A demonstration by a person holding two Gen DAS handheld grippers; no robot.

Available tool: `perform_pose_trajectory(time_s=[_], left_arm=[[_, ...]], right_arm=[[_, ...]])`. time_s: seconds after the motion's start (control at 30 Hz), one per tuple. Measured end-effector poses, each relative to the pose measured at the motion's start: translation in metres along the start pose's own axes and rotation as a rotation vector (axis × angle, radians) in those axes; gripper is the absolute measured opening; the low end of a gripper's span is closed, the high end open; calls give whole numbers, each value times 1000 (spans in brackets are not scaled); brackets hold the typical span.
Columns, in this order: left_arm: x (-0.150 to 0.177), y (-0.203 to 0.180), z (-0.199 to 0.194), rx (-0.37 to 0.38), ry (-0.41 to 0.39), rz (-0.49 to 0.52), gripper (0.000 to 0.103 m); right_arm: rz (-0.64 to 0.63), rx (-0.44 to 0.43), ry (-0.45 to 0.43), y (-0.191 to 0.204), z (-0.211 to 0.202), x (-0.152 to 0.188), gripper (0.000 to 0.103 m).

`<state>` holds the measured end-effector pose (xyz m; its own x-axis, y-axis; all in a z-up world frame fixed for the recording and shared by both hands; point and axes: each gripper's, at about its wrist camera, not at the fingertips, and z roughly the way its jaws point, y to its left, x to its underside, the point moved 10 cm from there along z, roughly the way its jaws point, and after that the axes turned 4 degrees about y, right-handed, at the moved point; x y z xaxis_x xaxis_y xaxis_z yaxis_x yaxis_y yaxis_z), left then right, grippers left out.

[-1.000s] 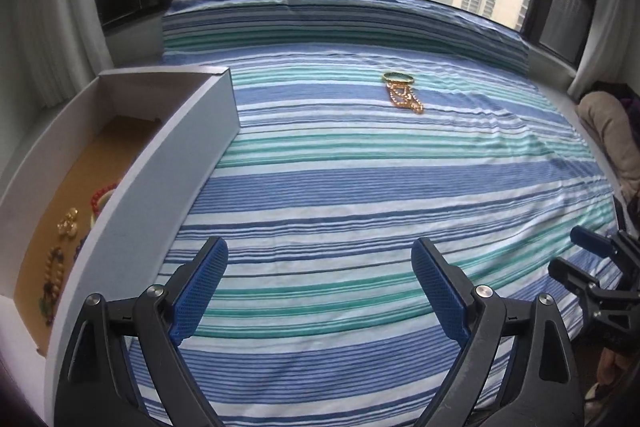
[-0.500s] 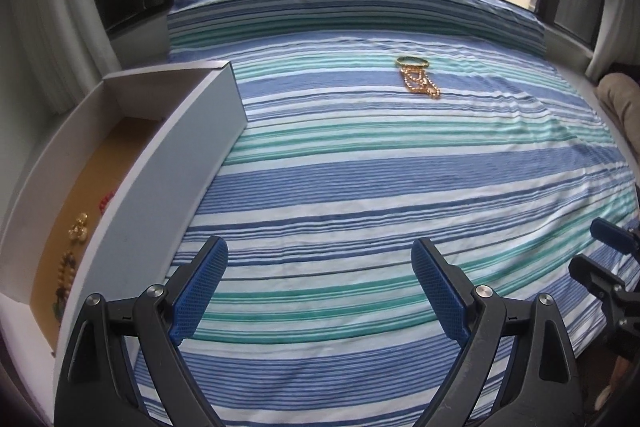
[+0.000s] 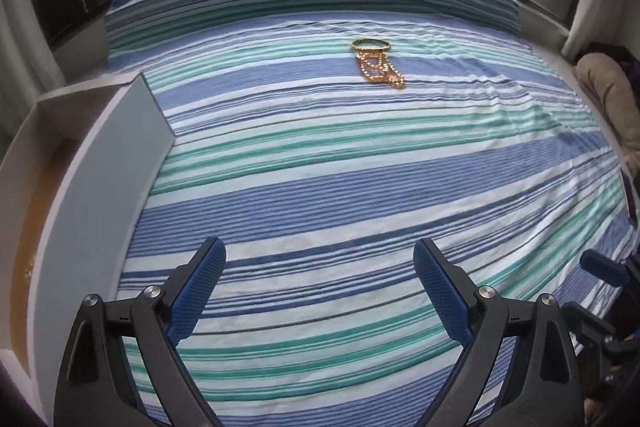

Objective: Organize jewelry
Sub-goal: 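Lower the left gripper onto the gold bead necklace and close it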

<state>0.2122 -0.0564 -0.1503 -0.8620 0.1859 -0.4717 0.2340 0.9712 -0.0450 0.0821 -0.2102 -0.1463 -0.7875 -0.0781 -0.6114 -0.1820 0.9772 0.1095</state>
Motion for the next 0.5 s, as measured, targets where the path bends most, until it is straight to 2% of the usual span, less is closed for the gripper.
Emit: perform_pose_trajectory(time_s=[0.13,0.23,0.37,0.5], left_arm=[[-56,-43,27,190,36,52,95],[-105,-73,58,249,72,102,95],[-160,-82,109,172,92,91,95],[-184,-78,155,75,144,67,91]], right_arm=[[39,-10,-24,-12,-9,2,62],[62,-15,-41,-20,-16,3,62],[86,-17,-52,-30,-22,8,62],[114,-33,-46,-37,-26,21,62]])
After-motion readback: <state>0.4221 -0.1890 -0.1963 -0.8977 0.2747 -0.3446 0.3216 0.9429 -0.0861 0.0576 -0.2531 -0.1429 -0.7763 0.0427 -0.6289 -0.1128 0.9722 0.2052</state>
